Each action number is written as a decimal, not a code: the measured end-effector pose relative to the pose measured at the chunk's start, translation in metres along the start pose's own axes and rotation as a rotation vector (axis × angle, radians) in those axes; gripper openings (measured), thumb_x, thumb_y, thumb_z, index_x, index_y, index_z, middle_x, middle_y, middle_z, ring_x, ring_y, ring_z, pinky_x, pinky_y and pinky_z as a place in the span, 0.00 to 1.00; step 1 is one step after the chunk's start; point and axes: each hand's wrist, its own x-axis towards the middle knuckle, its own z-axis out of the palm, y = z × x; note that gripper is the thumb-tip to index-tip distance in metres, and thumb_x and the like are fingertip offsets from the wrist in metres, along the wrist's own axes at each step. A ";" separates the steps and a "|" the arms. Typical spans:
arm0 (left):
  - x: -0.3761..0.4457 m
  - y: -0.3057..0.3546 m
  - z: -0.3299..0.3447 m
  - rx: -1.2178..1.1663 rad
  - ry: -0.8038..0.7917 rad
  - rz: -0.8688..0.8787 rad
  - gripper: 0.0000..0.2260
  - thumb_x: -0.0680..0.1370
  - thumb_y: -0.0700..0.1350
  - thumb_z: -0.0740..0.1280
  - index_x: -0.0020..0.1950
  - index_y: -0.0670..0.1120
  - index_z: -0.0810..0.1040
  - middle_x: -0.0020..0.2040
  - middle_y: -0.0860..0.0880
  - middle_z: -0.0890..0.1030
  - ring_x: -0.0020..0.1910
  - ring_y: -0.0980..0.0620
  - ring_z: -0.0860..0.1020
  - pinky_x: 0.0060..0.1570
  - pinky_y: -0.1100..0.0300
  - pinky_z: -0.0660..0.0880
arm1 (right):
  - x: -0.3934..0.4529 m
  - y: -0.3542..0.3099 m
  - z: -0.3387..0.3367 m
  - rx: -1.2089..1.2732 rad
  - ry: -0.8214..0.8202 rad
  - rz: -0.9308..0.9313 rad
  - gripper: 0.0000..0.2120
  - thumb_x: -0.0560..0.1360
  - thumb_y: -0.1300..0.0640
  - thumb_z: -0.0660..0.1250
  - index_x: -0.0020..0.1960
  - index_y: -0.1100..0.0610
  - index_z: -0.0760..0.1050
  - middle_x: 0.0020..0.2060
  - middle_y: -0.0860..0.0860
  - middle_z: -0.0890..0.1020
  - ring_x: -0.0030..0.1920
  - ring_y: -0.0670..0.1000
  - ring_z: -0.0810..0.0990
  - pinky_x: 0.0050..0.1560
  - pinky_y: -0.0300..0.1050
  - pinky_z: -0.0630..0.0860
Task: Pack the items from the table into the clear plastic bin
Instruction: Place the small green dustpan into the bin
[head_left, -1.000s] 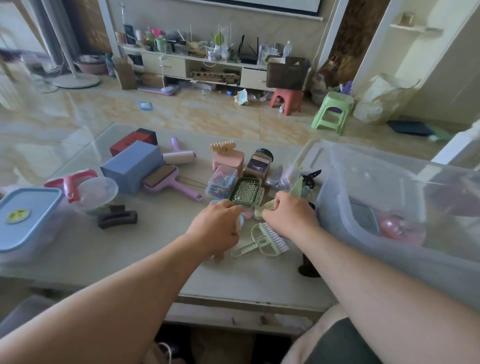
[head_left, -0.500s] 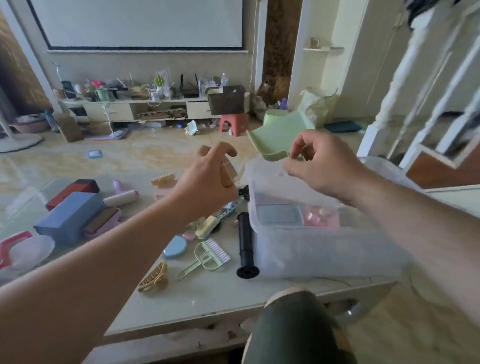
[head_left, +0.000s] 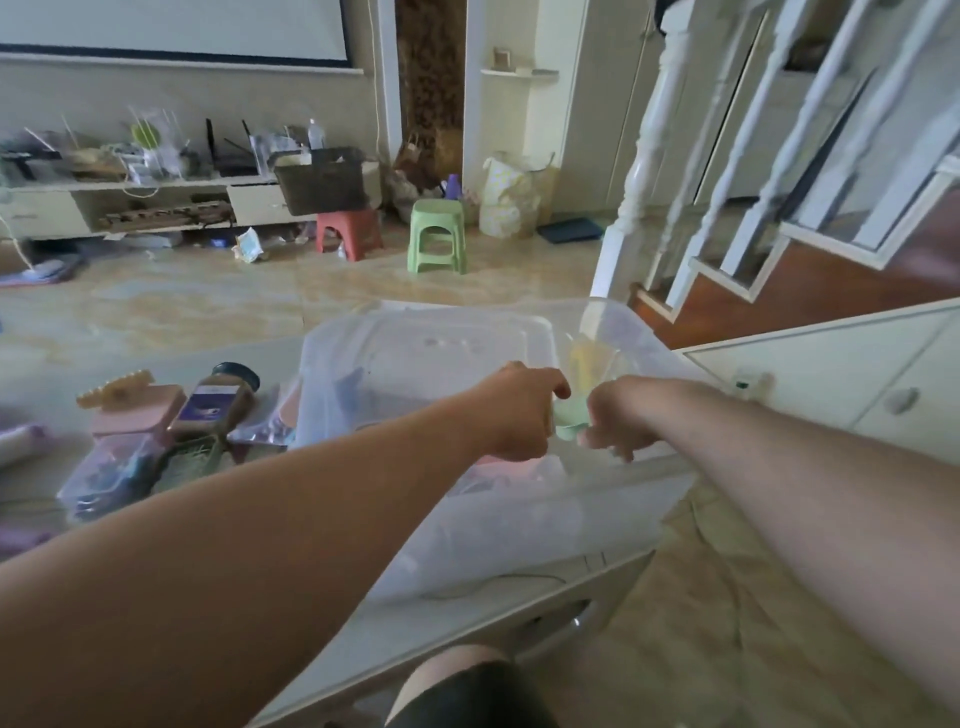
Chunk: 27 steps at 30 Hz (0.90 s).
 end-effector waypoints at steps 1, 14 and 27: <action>0.011 -0.004 0.005 0.013 -0.021 -0.006 0.30 0.75 0.40 0.70 0.76 0.52 0.69 0.64 0.45 0.75 0.64 0.46 0.74 0.54 0.59 0.71 | 0.013 -0.002 0.000 -0.011 -0.082 0.020 0.20 0.82 0.42 0.63 0.44 0.57 0.78 0.41 0.50 0.87 0.47 0.52 0.87 0.55 0.48 0.80; 0.065 -0.041 0.043 -0.073 -0.046 -0.111 0.21 0.69 0.46 0.78 0.60 0.49 0.77 0.51 0.50 0.81 0.50 0.47 0.80 0.48 0.55 0.79 | 0.061 0.000 0.008 -0.007 -0.044 -0.114 0.13 0.80 0.65 0.64 0.61 0.57 0.80 0.51 0.55 0.81 0.42 0.53 0.84 0.39 0.45 0.79; 0.065 -0.043 0.043 -0.339 0.116 -0.148 0.32 0.67 0.48 0.78 0.68 0.50 0.69 0.54 0.49 0.83 0.46 0.46 0.82 0.45 0.50 0.83 | 0.063 -0.003 0.013 0.920 0.057 -0.256 0.23 0.76 0.52 0.72 0.68 0.52 0.71 0.45 0.59 0.86 0.39 0.55 0.84 0.44 0.53 0.84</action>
